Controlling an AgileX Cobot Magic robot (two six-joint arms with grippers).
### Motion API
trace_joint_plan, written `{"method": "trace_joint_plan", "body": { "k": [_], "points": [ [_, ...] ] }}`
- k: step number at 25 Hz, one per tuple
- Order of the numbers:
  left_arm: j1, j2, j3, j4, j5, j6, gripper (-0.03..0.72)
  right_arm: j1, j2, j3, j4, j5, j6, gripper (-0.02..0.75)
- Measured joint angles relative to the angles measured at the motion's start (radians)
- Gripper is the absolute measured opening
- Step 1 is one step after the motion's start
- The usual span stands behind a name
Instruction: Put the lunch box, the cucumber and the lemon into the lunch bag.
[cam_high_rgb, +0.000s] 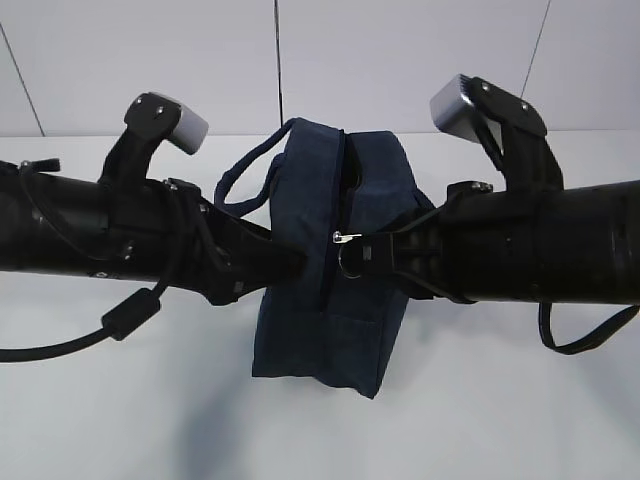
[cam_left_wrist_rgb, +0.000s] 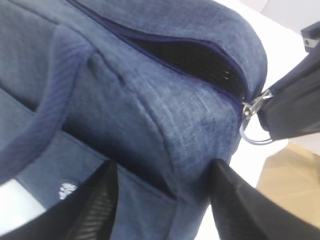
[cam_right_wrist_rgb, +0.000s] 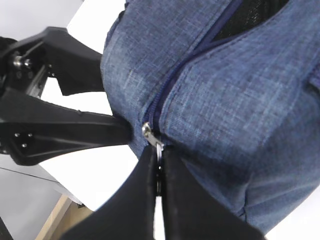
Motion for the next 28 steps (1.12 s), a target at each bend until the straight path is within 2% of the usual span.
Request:
{"method": "trace_joint_plan", "body": {
  "k": [3,5,7,11,13,28],
  "points": [
    [0.0,0.032,0.0,-0.004,0.026,0.0,0.395,0.0,0.0,0.0,0.0,0.002,0.0,0.0],
    [0.0,0.046,0.0,-0.004,0.051,0.0,0.356,0.0,0.0,0.0,0.0,0.006,0.002,0.0],
    [0.0,0.048,0.0,-0.004,0.067,0.0,0.279,0.0,0.0,0.0,0.0,0.008,0.002,0.0],
    [0.0,0.048,0.0,-0.002,0.084,0.002,0.062,0.0,0.0,0.0,0.01,0.014,0.002,0.0],
    [0.0,0.05,0.0,0.007,0.086,0.002,0.019,0.0,0.0,0.0,0.014,0.016,0.002,0.0],
    [0.0,0.05,-0.002,0.072,0.099,-0.019,0.001,0.0,-0.024,-0.033,0.018,0.0,0.002,0.0]
  ]
}}
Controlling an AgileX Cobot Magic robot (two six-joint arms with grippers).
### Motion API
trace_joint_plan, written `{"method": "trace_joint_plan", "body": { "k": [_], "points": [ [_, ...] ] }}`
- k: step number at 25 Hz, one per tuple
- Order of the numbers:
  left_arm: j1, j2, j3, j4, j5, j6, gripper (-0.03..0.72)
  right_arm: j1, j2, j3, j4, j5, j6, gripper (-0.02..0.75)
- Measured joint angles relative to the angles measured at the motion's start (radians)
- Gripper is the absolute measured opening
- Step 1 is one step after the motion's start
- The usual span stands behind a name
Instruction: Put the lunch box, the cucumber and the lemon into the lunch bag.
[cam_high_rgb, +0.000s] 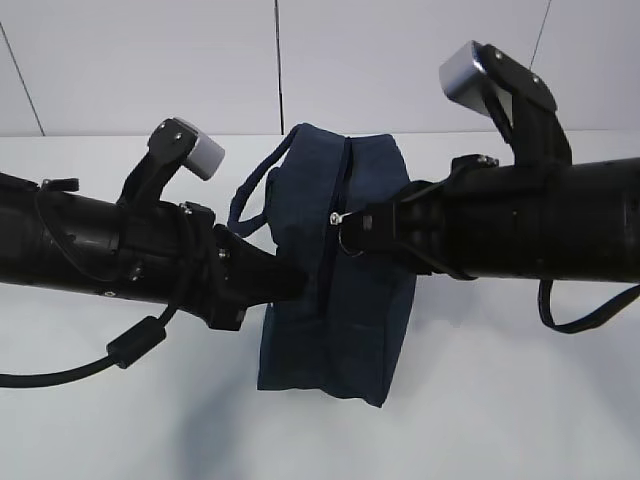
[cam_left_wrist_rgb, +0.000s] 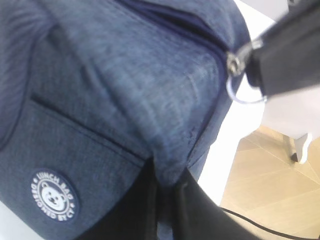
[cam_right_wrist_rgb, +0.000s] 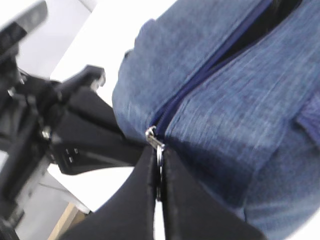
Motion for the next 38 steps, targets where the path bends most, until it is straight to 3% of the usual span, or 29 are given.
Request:
{"method": "trace_joint_plan", "body": {
  "k": [38],
  "points": [
    [-0.002,-0.003,0.03,0.087,0.018,-0.05,-0.003,0.004,-0.002,-0.114,0.004,-0.117,0.0,0.0]
  ]
}}
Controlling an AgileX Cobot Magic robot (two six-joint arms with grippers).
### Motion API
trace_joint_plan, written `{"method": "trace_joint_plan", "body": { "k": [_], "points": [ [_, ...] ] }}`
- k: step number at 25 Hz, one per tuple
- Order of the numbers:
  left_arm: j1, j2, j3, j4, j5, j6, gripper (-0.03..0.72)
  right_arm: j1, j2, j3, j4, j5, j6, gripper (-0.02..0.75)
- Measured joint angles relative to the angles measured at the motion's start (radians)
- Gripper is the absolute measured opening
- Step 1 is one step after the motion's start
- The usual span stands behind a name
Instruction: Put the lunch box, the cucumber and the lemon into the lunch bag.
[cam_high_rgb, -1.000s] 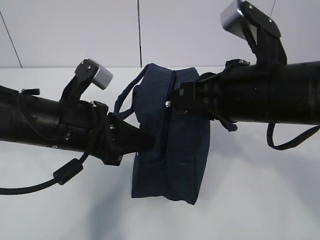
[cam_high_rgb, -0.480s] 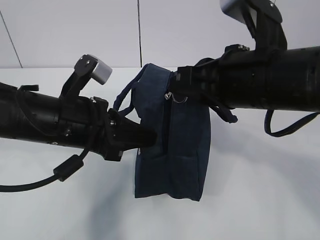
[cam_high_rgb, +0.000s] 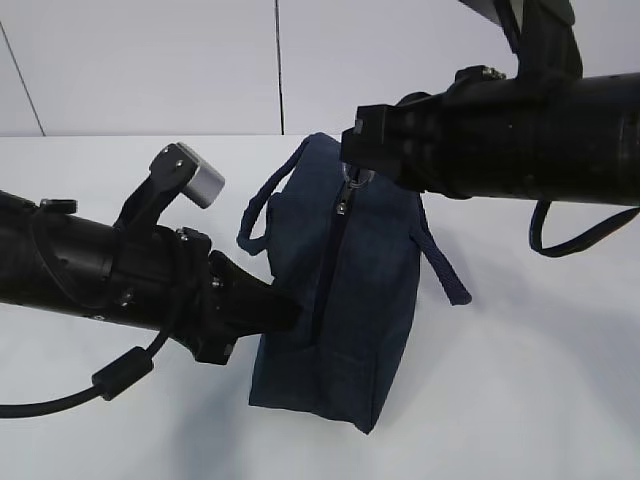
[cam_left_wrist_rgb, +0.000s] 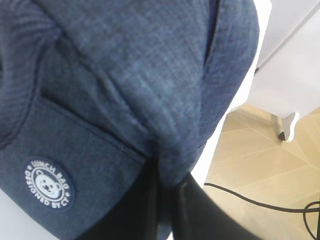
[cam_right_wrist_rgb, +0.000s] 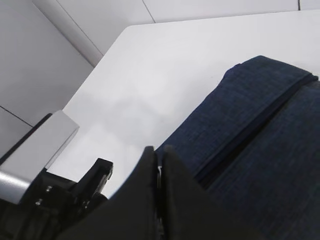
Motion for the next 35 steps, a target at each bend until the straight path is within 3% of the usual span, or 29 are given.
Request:
{"method": "trace_joint_plan", "body": {
  "k": [16,35],
  "points": [
    [0.0,0.0,0.006,0.0,-0.008,0.0,-0.003,-0.006,0.162,-0.162,0.014,-0.069,-0.11,0.0],
    [0.0,0.002,0.008,0.016,-0.01,0.0,-0.003,-0.199,0.35,-0.286,0.018,0.033,-0.216,0.0]
  ]
}}
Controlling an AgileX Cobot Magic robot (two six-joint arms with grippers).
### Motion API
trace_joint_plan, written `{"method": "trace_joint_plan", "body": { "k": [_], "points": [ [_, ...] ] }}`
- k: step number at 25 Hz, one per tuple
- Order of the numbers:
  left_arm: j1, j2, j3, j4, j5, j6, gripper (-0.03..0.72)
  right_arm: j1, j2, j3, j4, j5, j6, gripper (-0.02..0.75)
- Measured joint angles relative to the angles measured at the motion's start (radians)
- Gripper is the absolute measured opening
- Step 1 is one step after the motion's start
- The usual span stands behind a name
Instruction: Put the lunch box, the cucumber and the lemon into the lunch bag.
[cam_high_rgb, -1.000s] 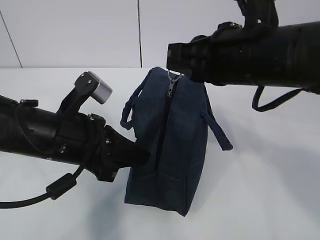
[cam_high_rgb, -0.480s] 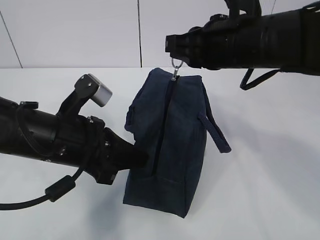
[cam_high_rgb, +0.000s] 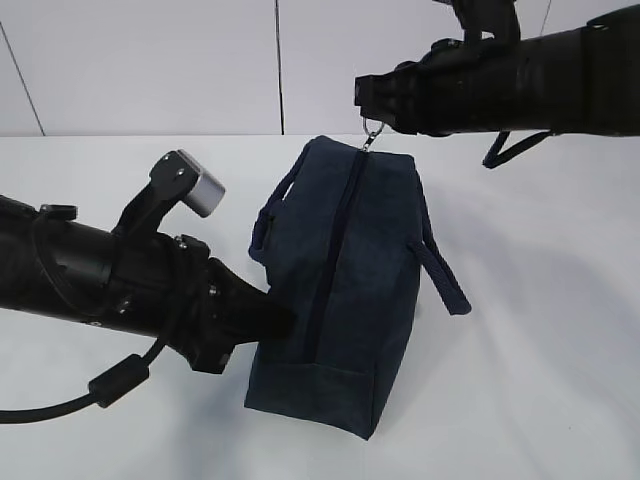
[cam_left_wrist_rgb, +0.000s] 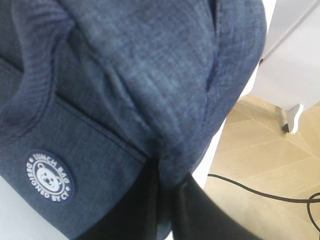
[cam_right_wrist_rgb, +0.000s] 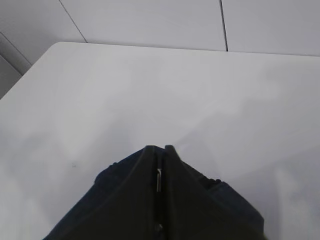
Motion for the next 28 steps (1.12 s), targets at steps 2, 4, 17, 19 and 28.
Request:
{"method": "trace_joint_plan", "body": {
  "k": [2,4,17,19,28],
  "points": [
    [0.0,0.0,0.0,0.0,0.0,0.0,-0.003,-0.009,0.033,-0.024,0.0,0.004,-0.002,0.0],
    [0.0,0.0,0.0,0.002,0.0,0.0,-0.003,-0.018,0.064,-0.05,0.0,0.004,-0.004,0.0],
    [0.0,0.0,0.0,0.044,0.004,-0.017,-0.003,-0.069,0.237,-0.165,-0.002,0.031,-0.01,0.0],
    [0.0,0.0,0.0,0.044,0.006,-0.019,-0.003,-0.069,0.255,-0.165,-0.004,0.031,-0.01,0.0],
    [0.0,0.0,0.002,0.05,0.029,-0.021,-0.003,-0.071,0.266,-0.173,-0.004,0.085,-0.01,0.0]
  ]
}}
